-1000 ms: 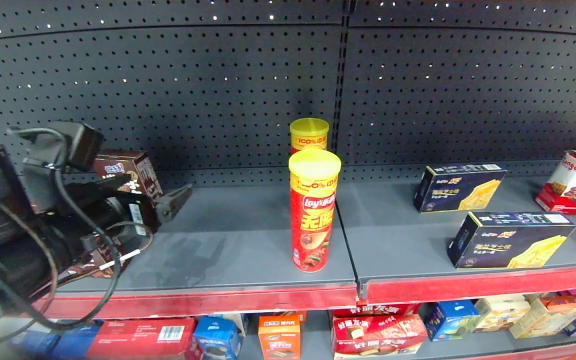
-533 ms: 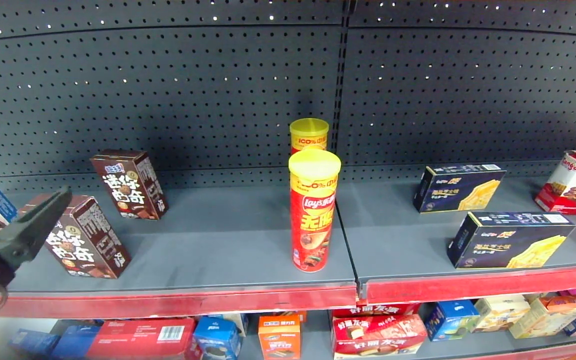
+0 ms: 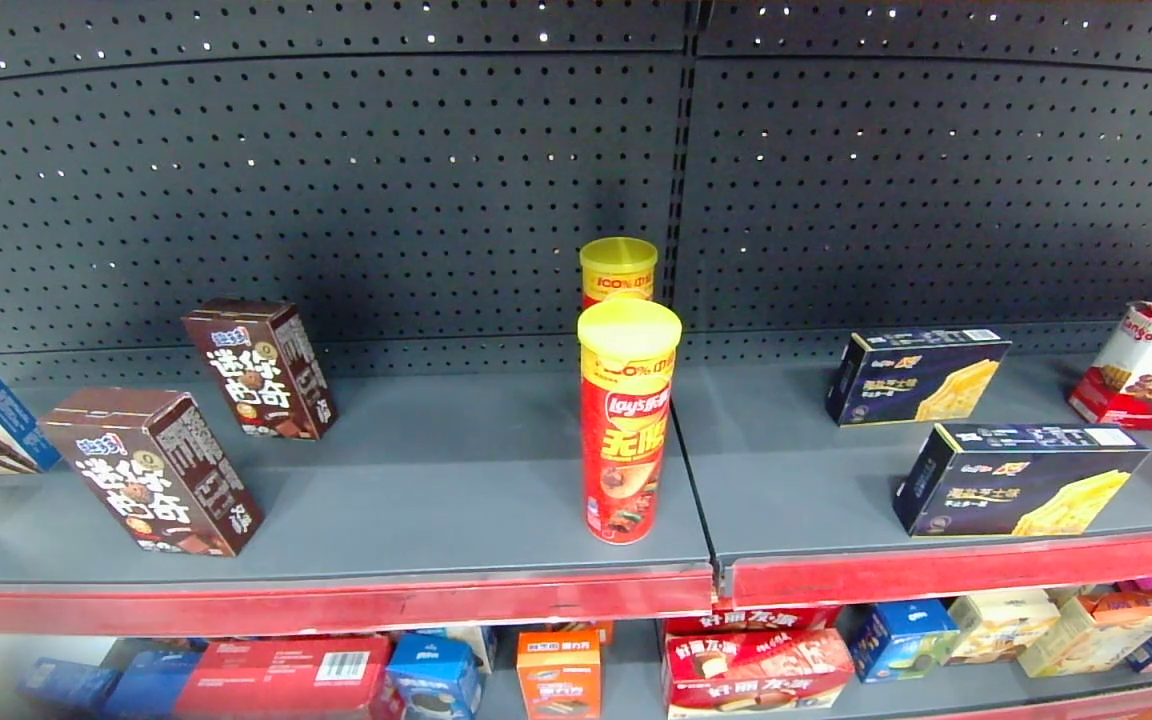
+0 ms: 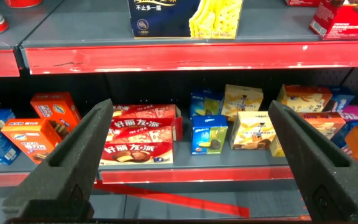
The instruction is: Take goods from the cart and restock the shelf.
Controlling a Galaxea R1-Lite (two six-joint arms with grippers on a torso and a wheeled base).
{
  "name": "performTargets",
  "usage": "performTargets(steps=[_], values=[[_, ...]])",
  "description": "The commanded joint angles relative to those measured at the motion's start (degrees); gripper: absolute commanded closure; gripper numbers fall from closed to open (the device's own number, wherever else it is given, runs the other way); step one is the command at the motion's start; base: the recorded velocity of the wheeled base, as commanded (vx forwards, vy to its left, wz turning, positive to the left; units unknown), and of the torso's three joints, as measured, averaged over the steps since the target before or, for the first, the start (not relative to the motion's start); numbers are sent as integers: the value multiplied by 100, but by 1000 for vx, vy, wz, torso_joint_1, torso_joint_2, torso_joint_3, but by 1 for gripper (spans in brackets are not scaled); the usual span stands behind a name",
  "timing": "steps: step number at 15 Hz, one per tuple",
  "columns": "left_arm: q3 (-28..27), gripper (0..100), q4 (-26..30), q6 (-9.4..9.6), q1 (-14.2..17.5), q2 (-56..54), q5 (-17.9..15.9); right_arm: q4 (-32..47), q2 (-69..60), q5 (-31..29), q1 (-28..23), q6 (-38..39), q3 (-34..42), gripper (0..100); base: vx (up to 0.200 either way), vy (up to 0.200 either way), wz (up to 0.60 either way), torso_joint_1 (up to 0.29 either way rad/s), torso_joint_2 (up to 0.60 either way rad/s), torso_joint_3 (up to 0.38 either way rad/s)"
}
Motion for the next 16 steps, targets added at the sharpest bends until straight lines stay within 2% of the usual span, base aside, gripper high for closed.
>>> performTargets(steps=[1,3,4,7,8,9,10,12,13,14,16], values=[[-13,0,603,-69,-111,-1062,-1,-1,7,-1,-1,-1,0,0,0,0,0,0,0,0],[31,0,1121,-95,-129,-1537,25,-1,7,-1,-1,-1,0,0,0,0,0,0,0,0],[13,0,1112,-210,-129,-1528,25,-1,7,-1,-1,-1,0,0,0,0,0,0,0,0],[40,0,1121,-236,-94,-1528,17,-1,7,-1,-1,-1,0,0,0,0,0,0,0,0],[92,0,1192,-262,240,-1581,-230,-1,7,-1,-1,-1,0,0,0,0,0,0,0,0],[57,0,1341,-254,504,-1739,-722,-1,7,-1,-1,-1,0,0,0,0,0,0,0,0],[22,0,1438,-245,574,-1879,-959,-1,7,-1,-1,-1,0,0,0,0,0,0,0,0],[4,0,1455,-218,557,-1906,-994,-1,7,-1,-1,-1,0,0,0,0,0,0,0,0],[31,0,1411,-113,469,-2020,-1275,-1,7,-1,-1,-1,0,0,0,0,0,0,0,0],[31,0,1402,-95,469,-2020,-1539,-1,7,-1,-1,-1,0,0,0,0,0,0,0,0],[40,0,1376,-51,469,-2020,-1601,-1,7,-1,-1,-1,0,0,0,0,0,0,0,0]])
